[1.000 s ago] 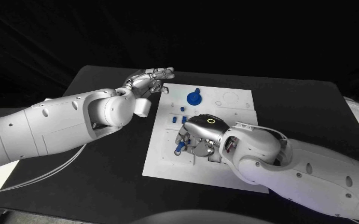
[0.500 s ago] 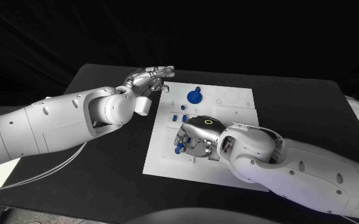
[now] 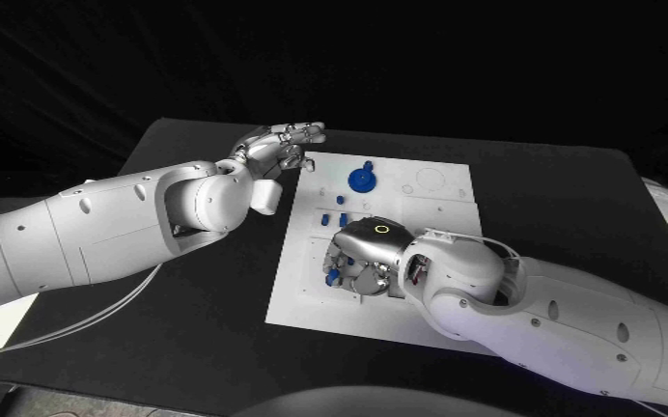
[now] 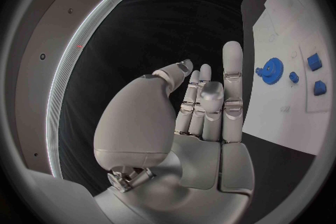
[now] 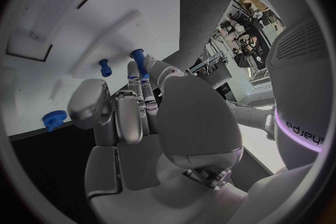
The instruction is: Assemble the parts on the task board
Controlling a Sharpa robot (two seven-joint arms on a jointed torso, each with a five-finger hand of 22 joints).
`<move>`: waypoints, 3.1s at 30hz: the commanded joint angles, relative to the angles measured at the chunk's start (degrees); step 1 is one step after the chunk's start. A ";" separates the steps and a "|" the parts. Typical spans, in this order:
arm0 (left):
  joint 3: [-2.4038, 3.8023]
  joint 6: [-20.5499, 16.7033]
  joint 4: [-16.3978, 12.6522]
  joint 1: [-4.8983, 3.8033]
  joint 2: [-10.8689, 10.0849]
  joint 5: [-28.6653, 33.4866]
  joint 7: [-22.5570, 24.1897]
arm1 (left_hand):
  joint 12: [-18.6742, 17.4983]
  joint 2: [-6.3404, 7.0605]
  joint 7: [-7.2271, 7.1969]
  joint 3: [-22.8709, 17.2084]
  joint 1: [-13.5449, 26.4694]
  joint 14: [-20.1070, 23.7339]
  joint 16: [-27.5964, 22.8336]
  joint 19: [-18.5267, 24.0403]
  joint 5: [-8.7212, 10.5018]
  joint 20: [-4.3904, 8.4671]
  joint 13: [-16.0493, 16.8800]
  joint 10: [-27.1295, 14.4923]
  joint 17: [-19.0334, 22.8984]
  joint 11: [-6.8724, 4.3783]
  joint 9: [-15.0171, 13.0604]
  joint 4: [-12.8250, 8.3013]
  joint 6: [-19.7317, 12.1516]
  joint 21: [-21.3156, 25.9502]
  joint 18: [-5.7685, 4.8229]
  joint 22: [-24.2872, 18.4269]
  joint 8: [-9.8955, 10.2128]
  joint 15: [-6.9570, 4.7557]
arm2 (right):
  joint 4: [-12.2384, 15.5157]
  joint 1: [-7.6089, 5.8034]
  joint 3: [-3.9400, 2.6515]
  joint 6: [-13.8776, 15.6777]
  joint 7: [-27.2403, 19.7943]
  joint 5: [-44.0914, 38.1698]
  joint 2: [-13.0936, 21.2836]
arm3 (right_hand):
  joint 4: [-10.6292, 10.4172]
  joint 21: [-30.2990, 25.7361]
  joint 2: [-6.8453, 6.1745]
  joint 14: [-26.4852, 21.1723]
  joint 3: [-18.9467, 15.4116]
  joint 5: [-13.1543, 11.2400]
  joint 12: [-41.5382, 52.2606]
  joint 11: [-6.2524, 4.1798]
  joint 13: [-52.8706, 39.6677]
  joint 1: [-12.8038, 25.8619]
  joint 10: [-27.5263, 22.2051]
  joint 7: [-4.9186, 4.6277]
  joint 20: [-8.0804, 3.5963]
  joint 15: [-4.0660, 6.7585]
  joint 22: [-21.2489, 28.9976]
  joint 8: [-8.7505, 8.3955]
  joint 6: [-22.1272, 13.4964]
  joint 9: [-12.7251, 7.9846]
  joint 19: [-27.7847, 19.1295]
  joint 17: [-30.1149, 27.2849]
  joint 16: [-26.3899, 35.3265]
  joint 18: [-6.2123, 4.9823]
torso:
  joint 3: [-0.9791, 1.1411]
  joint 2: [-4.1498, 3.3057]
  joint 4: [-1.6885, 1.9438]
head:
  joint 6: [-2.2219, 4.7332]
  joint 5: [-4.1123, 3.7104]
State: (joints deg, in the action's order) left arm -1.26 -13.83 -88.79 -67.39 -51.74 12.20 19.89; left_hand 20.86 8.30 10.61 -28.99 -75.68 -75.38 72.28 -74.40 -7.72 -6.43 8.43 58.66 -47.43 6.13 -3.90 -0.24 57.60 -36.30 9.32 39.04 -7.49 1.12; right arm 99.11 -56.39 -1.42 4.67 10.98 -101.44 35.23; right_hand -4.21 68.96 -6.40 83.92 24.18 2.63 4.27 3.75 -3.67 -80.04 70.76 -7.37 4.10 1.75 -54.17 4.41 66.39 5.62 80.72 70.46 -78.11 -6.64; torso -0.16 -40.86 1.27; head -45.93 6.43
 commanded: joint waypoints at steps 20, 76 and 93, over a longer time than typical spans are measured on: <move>0.02 1.44 0.00 -0.02 0.02 -0.35 -0.31 | 0.22 -0.33 -0.14 0.10 -0.22 0.43 -0.39 0.53 -0.33 0.04 0.09 -0.53 0.25 -0.03 -0.05 -0.37 -0.45 0.36 1.06 -0.10 -0.41 -0.11 | 1.12 0.55 0.52 8.09 0.17 -2.65 0.87 | -1.12 -6.24 -2.57 1.16 -8.80 0.33 1.25 2.24 -0.16 2.94 -14.53 -0.76 1.88 -2.39 8.32 -0.74 -10.26 -1.71 -3.48 -6.08 3.53 -1.22 | 0.03 0.03 0.01 | 0.27 -0.35; -0.36 1.49 -2.84 0.15 -1.79 -1.73 0.25 | 0.94 -0.60 -0.13 -0.23 -0.63 0.63 -0.31 0.66 -0.38 0.03 0.12 -1.08 0.50 -0.01 -0.06 -0.84 -0.54 0.40 1.09 -0.11 -0.76 -0.12 | 12.93 1.83 0.35 9.58 18.91 14.98 27.91 | -12.22 9.13 4.26 5.10 -30.45 10.58 74.52 -3.29 -74.02 8.40 13.71 2.18 -2.05 1.93 -14.13 11.07 -7.69 2.40 3.26 14.52 -9.42 2.43 | -0.50 0.33 -2.67 | 1.94 -5.96; -0.37 1.71 -2.83 0.17 -1.85 -1.73 0.14 | 0.99 -0.57 -0.12 -0.20 -0.58 0.65 -0.32 0.67 -0.37 0.03 0.12 -1.13 0.56 0.00 -0.06 -0.83 -0.56 0.40 1.08 -0.11 -0.78 -0.11 | 9.06 3.41 0.34 6.09 18.97 14.23 23.78 | -11.97 9.17 4.69 5.11 -30.67 11.07 74.42 -3.31 -74.16 7.59 13.60 2.22 -2.04 1.94 -14.24 11.60 -7.75 2.62 3.22 14.61 -9.46 2.44 | -0.57 0.35 -2.60 | 1.98 -6.00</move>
State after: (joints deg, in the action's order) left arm -1.66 -13.29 -91.50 -67.21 -53.62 10.74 19.56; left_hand 21.52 7.99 10.41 -29.24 -75.99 -75.17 72.06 -73.99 -7.92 -6.43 8.46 57.85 -46.91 6.13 -3.90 -0.80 57.40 -36.09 9.33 39.01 -7.93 0.91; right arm 108.79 -53.72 -1.58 13.56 29.41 -86.35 59.33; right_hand -16.20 77.90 -2.00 84.02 -6.16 13.43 68.95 0.81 -61.44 -72.01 83.42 -5.14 2.16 3.89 -68.34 16.19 58.93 8.39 83.71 74.92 -87.32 -4.82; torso -0.71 -40.49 -1.40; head -43.91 0.43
